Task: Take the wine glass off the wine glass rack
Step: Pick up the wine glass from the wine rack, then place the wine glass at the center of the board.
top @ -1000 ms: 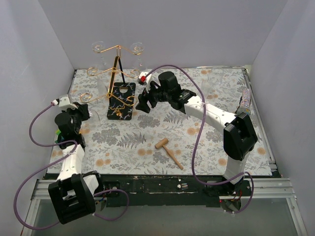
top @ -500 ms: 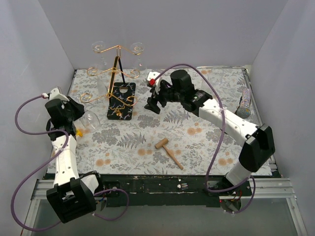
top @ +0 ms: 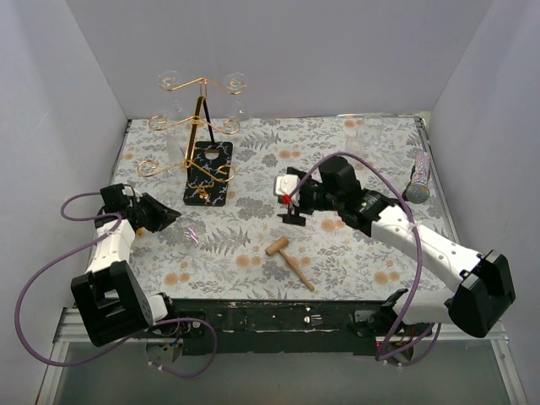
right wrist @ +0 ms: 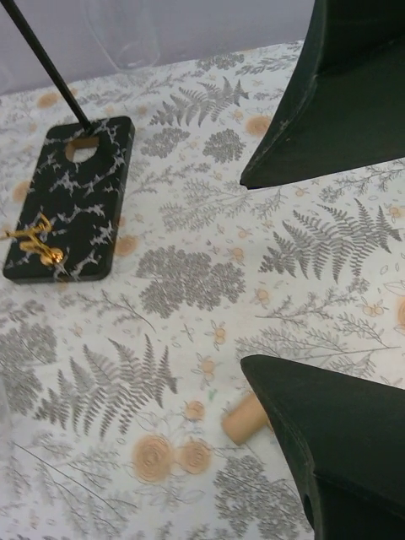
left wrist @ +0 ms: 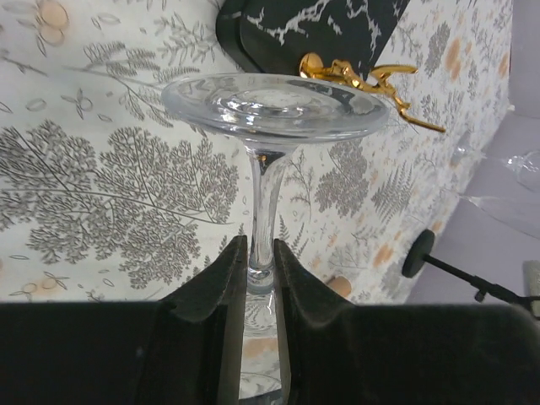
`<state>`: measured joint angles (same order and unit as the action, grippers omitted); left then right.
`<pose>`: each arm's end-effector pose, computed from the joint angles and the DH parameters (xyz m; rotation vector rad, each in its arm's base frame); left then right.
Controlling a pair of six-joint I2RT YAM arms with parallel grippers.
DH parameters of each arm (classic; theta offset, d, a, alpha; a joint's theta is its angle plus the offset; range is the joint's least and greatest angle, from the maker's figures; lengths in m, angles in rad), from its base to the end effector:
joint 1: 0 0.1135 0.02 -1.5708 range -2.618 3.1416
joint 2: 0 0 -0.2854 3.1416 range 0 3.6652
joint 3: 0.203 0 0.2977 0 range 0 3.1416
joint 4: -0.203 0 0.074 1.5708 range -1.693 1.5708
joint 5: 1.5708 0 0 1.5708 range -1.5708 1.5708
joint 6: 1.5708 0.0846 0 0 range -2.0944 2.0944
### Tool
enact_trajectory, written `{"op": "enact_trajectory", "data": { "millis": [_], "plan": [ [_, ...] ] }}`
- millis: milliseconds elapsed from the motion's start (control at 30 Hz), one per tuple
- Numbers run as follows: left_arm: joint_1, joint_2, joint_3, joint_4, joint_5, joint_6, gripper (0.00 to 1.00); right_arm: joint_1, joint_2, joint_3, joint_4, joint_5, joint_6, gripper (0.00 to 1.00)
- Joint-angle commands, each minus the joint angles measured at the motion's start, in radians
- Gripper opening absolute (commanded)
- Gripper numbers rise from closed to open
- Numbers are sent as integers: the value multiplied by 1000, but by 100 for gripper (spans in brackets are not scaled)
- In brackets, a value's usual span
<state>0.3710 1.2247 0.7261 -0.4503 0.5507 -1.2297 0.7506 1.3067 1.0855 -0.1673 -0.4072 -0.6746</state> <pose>0.2892 0.0650 0.1765 -1.7129 1.9936 -1.0226 0.2576 0.2861 0.3261 -1.4670 1.2880 0.4483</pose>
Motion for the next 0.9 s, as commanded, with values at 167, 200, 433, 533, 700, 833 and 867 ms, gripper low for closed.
{"op": "enact_trajectory", "data": {
  "millis": [167,200,433,533,700,833,867],
  "plan": [
    [-60,27,-122,223,250,-215,0,117,-58,-246,282,-33,-354,89],
    [-60,36,-132,232,267,-229,0,140,-44,-262,311,-4,-373,88],
    [-58,87,-177,286,420,-362,0,242,21,-421,636,74,-496,91],
    [-58,114,-209,312,512,-435,0,303,95,-406,731,168,-487,91],
    [-60,107,-235,272,508,-471,0,348,192,-354,850,190,-450,91],
    [-58,96,-264,271,499,-511,0,368,229,-340,882,139,-470,91],
    [-60,90,-270,271,496,-516,0,372,239,-326,893,151,-456,91]
  ]
}}
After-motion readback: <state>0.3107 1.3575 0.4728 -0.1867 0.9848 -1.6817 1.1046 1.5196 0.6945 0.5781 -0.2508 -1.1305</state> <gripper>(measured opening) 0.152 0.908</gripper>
